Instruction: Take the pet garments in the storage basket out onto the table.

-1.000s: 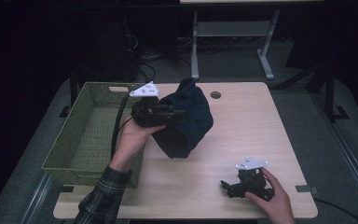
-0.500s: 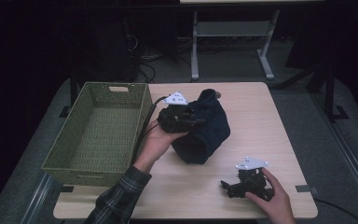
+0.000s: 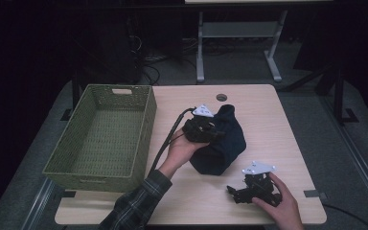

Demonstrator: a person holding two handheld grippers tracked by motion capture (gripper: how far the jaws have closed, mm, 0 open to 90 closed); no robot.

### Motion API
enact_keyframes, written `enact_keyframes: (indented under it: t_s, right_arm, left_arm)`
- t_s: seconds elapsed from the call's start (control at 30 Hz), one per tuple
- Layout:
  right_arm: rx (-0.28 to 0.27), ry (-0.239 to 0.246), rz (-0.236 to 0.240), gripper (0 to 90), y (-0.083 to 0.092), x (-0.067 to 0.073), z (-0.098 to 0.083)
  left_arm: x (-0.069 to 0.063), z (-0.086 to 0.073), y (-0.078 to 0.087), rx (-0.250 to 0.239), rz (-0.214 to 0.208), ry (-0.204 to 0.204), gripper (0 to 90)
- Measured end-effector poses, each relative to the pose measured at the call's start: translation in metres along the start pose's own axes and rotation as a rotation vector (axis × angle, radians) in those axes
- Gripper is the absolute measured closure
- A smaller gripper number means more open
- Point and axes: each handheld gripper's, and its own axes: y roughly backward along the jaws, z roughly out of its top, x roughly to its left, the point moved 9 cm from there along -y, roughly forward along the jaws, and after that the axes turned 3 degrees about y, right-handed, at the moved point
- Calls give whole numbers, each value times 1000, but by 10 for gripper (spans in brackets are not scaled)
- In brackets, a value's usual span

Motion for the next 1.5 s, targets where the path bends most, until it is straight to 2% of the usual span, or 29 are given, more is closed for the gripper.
enact_keyframes:
  t_s: [0.03, 0.1, 0.27, 0.3, 0.43, 0.57, 0.6, 0.67, 0.7, 0.73, 0.83, 0.93, 1.07, 1.1, 1.13, 1.17, 1.3, 1.5]
  right_arm:
    - [0, 0, 0, 0, 0, 0, 0]
    - [0, 1, 1, 0, 0, 0, 0]
    - [-1, -1, 2, 0, 0, 1, 0]
    - [-2, 5, 0, 0, 0, 0, 0]
    - [-2, 5, 0, 0, 0, 0, 0]
    - [-3, 5, 1, 0, 0, 0, 0]
    - [-3, 4, 1, 0, 0, 0, 0]
    - [-4, 4, 1, 0, 0, 0, 0]
    - [-4, 3, 1, 0, 0, 0, 0]
    - [-4, 3, 0, 0, 0, 0, 0]
    - [-3, 4, 0, 0, 0, 0, 0]
    - [-2, 3, 1, 0, 0, 0, 0]
    - [-2, 0, 1, 0, 0, 1, 0]
    - [-2, -1, 2, 0, 0, 1, 0]
    - [-2, 0, 2, 0, 0, 1, 0]
    - [-1, -1, 2, 0, 0, 1, 0]
    - [-2, -2, 3, 0, 0, 1, 0]
    - [-2, -1, 2, 0, 0, 1, 0]
  left_arm:
    - [0, 0, 0, 0, 0, 0, 704]
    - [3, -6, -13, 24, 2, 5, 702]
    - [7, -13, -27, 47, 6, 20, 696]
    - [8, -18, -35, 58, 6, 20, 695]
    - [8, -22, -44, 69, 1, 30, 677]
    - [12, -28, -52, 75, 4, 40, 631]
    - [13, -28, -53, 75, 15, 39, 596]
    - [13, -28, -52, 76, 18, 35, 496]
    - [13, -27, -51, 66, 31, 29, 496]
    - [13, -25, -49, 64, 38, 19, 442]
    - [11, -17, -36, 38, 37, 0, 384]
    - [11, -12, -28, 12, 36, 5, 318]
    - [11, -12, -22, 8, 32, 6, 225]
    - [11, -13, -21, 12, 29, 4, 225]
    - [11, -14, -20, 22, 30, -5, 182]
    - [12, -17, -17, 41, 42, -8, 175]
    - [12, -21, -9, 56, 59, -12, 154]
    - [13, -24, 2, 44, 76, -21, 153]
